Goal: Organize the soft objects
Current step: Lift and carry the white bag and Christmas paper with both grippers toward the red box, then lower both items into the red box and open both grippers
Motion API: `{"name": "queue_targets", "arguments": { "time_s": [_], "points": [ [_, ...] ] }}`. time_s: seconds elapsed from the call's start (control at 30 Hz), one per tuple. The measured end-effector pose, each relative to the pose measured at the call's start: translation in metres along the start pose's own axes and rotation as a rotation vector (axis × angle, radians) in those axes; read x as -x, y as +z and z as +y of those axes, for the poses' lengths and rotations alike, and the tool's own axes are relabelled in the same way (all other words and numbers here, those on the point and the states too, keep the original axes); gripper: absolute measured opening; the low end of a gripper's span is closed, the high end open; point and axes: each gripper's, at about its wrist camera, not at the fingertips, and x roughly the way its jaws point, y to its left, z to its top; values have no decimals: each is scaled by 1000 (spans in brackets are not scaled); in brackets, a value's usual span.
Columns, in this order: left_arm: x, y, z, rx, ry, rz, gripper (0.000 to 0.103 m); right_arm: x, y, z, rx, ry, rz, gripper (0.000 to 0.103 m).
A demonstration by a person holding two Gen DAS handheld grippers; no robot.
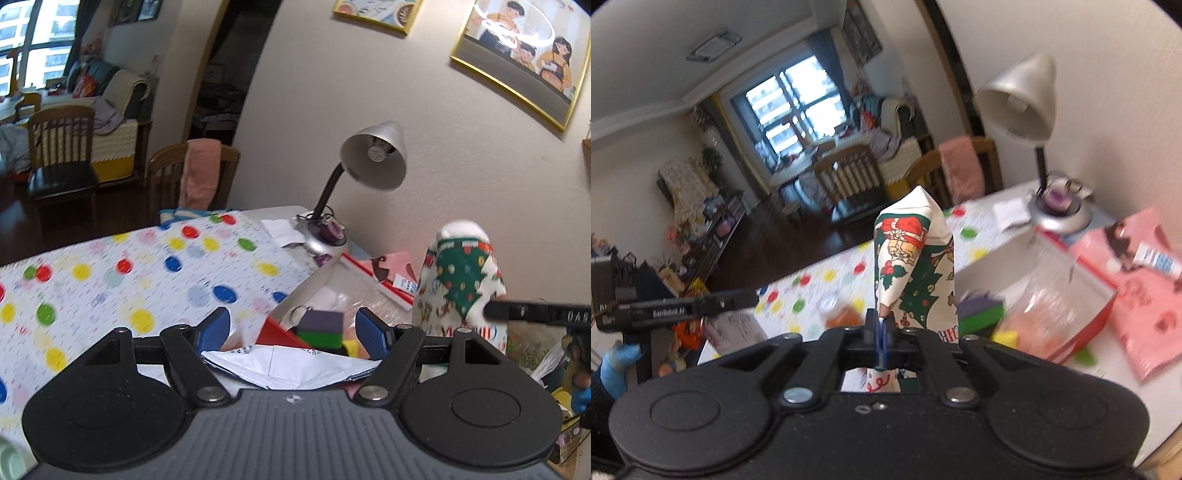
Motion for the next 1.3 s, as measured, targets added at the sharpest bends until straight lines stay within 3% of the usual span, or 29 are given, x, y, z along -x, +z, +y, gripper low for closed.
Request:
{"name": "queue_targets", "arguments": {
  "time_s": [0.17, 0.5, 0.73, 1.03, 1.3],
  "points": [
    [-33, 27, -29, -30, -4, 2, 75, -3, 28, -30, 17, -29, -35, 1],
    [-111, 57, -85, -83, -10, 24, 75, -28, 63, -89, 89, -169, 3, 1],
    [-164, 68, -108, -95, -23, 40, 75, -57, 80, -123, 130, -219, 45, 1],
    [-234, 57, -109, -15, -50, 78, 75, -119, 63, -147, 212, -252, 186, 1],
    [-263, 44, -113, 1, -98, 37, 75, -152, 44, -165, 155, -169, 245, 1]
  ]
}}
